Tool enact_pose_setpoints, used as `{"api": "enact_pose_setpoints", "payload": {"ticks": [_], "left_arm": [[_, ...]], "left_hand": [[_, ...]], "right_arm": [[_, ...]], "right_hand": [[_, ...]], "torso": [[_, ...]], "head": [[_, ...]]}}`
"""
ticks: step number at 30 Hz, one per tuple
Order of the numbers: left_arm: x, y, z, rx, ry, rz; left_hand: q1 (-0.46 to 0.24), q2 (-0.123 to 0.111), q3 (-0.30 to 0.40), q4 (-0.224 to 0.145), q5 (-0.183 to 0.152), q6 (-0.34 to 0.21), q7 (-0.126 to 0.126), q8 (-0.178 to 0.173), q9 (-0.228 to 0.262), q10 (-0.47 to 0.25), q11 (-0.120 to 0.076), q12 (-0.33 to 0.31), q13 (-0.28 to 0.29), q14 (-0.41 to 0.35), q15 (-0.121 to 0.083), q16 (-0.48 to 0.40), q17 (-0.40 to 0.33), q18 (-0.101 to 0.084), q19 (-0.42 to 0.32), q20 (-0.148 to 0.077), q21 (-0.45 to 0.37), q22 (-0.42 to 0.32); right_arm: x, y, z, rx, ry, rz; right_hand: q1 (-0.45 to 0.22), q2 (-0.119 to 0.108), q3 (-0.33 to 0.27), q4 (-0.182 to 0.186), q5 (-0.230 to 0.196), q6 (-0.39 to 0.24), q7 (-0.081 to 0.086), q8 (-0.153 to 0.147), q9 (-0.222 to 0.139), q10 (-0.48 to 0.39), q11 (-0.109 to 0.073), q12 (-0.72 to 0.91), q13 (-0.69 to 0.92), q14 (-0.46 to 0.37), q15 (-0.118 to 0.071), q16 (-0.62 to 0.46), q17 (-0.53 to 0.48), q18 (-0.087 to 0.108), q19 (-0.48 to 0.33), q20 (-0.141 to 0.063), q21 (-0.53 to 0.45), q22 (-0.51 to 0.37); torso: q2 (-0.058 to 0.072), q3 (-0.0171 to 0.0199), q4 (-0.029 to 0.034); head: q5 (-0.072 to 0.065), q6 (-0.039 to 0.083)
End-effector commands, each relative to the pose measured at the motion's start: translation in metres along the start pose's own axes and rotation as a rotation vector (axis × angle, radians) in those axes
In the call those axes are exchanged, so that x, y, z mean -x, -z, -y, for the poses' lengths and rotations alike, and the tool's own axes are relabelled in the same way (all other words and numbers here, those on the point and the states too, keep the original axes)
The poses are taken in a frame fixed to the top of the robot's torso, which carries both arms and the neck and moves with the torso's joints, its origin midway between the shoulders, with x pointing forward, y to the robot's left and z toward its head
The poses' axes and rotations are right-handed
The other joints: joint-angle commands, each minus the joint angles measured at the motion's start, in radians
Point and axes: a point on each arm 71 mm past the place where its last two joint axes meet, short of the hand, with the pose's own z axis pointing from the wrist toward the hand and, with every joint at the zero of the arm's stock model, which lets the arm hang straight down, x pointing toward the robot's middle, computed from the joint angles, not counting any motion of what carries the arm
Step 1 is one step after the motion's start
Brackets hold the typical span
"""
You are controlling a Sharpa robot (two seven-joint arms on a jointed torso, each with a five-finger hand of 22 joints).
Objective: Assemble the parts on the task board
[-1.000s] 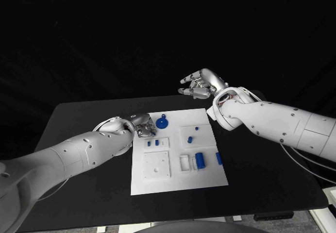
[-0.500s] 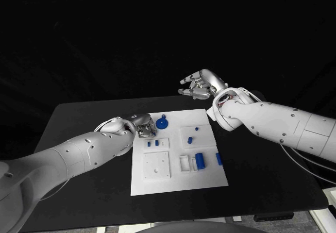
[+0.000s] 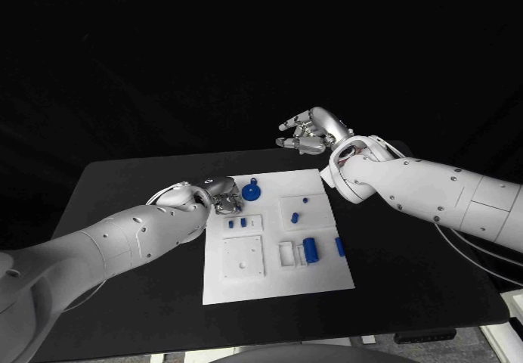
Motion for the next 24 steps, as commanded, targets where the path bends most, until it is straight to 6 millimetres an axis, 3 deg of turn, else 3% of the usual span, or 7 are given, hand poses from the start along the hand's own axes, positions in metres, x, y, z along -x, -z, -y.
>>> {"api": "enact_pose_setpoints", "payload": {"ticks": [1, 12, 19, 24], "left_arm": [[-0.0093, -0.0007, 0.0055, -0.010, -0.056, -0.047], [-0.0110, 0.0006, 0.0048, -0.016, -0.117, -0.038], [-0.0089, 0.0020, 0.0029, -0.025, -0.113, -0.010], [-0.0074, 0.0025, 0.0030, -0.033, -0.105, 0.012]], "left_hand": [[0.005, 0.004, 0.006, -0.003, 0.005, 0.009, 0.000, 0.007, 0.001, 0.009, 0.001, 0.006, 0.001, 0.007, 0.002, -0.007, 0.001, 0.014, -0.001, -0.003, 0.003, 0.019], [0.007, -0.002, 0.006, -0.007, 0.009, -0.004, 0.004, 0.005, -0.001, 0.002, 0.004, 0.006, 0.001, 0.007, 0.002, -0.010, 0.002, 0.017, -0.001, -0.003, 0.004, 0.019], [0.008, -0.020, -0.031, -0.012, 0.003, -0.057, 0.014, 0.004, -0.003, -0.029, 0.014, 0.006, 0.001, 0.002, 0.010, -0.012, 0.005, 0.022, -0.003, 0.006, 0.000, 0.018], [0.000, -0.036, -0.033, -0.019, 0.001, -0.130, 0.004, 0.004, -0.005, -0.040, 0.014, 0.006, 0.001, -0.001, 0.011, -0.013, 0.005, 0.023, -0.002, 0.007, -0.003, 0.017]], "right_arm": [[-0.0011, -0.0001, -0.0014, 0.009, 0.003, -0.011], [-0.0011, 0.0001, -0.0011, 0.008, 0.003, -0.014], [-0.0009, 0.0000, -0.0008, 0.007, 0.004, -0.014], [-0.0011, -0.0002, -0.0009, 0.007, 0.004, -0.014]], "right_hand": [[-0.006, -0.003, 0.007, -0.002, 0.006, 0.002, 0.003, -0.004, -0.001, -0.007, -0.003, 0.004, 0.000, -0.007, 0.001, 0.001, -0.002, 0.006, -0.001, 0.003, -0.004, 0.001], [-0.006, -0.003, 0.007, -0.002, 0.006, 0.002, 0.003, -0.004, -0.001, -0.007, -0.003, 0.004, 0.000, -0.007, 0.001, 0.001, -0.002, 0.006, -0.001, 0.003, -0.004, 0.001], [-0.006, -0.003, 0.007, -0.002, 0.006, 0.002, 0.003, -0.004, -0.001, -0.007, -0.003, 0.004, 0.000, -0.007, 0.001, 0.001, -0.002, 0.006, -0.001, 0.003, -0.004, 0.001], [-0.008, -0.003, 0.009, -0.004, 0.006, 0.001, 0.003, -0.004, -0.001, -0.008, -0.003, 0.004, 0.000, -0.007, 0.001, 0.001, -0.002, 0.006, -0.002, 0.003, -0.005, 0.003]], "torso": [[0.000, -0.0007, 0.0006], [0.000, -0.0015, 0.0016], [0.000, -0.0022, 0.0023], [-0.001, -0.0029, 0.0015]], "head": [[-0.001, 0.000], [-0.002, -0.003], [0.000, -0.003], [0.004, -0.003]]}}
